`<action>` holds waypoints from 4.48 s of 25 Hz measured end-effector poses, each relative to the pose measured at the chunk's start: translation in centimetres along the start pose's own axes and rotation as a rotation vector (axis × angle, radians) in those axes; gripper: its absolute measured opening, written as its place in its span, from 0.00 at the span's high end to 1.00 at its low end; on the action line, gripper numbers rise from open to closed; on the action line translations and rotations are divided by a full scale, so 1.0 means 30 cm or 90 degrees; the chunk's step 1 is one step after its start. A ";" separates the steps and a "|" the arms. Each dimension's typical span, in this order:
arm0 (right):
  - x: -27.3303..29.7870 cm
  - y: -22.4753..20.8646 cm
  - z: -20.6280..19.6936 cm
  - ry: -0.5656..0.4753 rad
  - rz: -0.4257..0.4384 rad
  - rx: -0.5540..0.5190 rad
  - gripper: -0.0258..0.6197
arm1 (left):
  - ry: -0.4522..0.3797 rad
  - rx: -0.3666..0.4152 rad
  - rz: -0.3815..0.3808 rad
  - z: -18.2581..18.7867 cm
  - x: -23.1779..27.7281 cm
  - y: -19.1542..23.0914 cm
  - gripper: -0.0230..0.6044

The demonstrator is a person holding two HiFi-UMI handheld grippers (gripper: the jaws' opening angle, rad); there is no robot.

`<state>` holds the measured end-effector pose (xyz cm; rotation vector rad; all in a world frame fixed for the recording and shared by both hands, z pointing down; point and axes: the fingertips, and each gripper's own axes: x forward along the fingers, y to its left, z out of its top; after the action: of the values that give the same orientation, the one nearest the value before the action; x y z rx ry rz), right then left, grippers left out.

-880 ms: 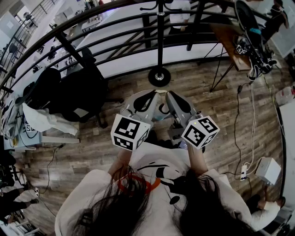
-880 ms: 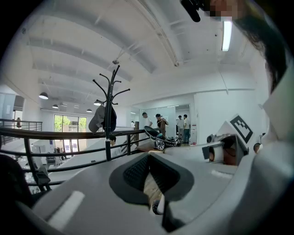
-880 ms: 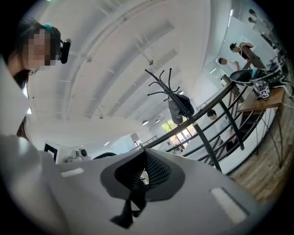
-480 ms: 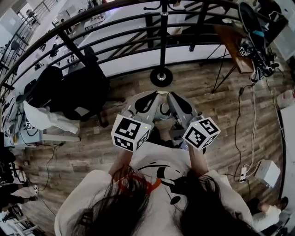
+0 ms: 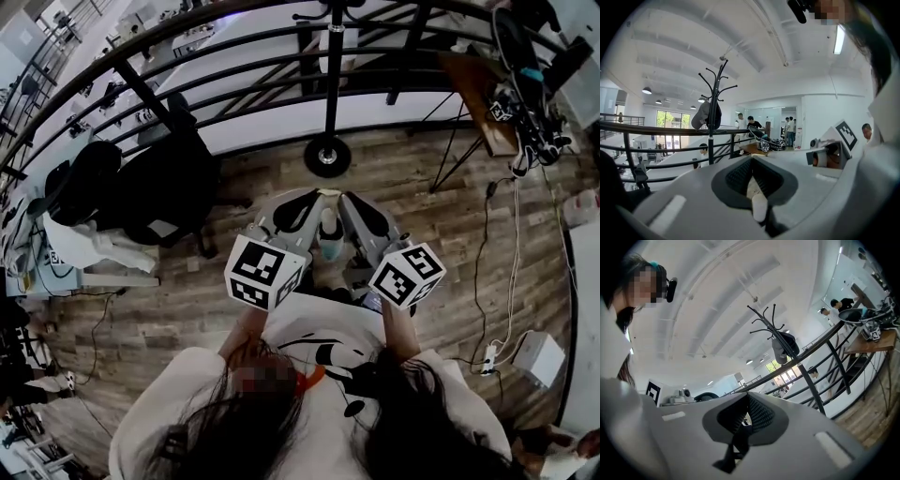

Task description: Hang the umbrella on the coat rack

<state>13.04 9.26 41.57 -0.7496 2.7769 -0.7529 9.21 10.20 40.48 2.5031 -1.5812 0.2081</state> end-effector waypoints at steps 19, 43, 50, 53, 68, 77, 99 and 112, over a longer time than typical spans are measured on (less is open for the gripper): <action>0.430 -0.203 0.138 -0.016 -0.023 -0.020 0.93 | -0.009 0.007 -0.043 0.123 0.273 0.391 0.96; 1.049 -0.314 0.266 -0.053 -0.110 -0.044 0.93 | -0.039 0.029 -0.157 0.283 0.464 0.962 0.96; 1.100 -0.322 0.342 -0.055 -0.119 -0.077 0.93 | -0.072 0.017 -0.179 0.358 0.511 1.010 0.96; 1.111 -0.335 0.405 -0.062 -0.114 -0.090 0.93 | -0.088 -0.005 -0.194 0.414 0.548 1.015 0.96; 1.164 -0.394 0.895 -0.148 -0.010 -0.166 0.93 | -0.233 0.147 -0.202 0.878 0.784 1.022 0.96; 1.106 -0.392 1.177 -0.222 0.022 -0.254 0.93 | -0.325 0.236 -0.241 1.148 0.874 0.935 0.96; 1.117 -0.456 1.423 -0.271 0.064 -0.325 0.93 | -0.370 0.330 -0.195 1.352 0.991 0.906 0.96; 1.218 -0.574 1.397 -0.231 0.066 -0.283 0.93 | -0.319 0.326 -0.180 1.292 1.097 0.977 0.96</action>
<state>0.82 -40.15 13.32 -0.7154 2.6326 0.0317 -2.27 -39.62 11.68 3.3530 -1.4303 -0.0769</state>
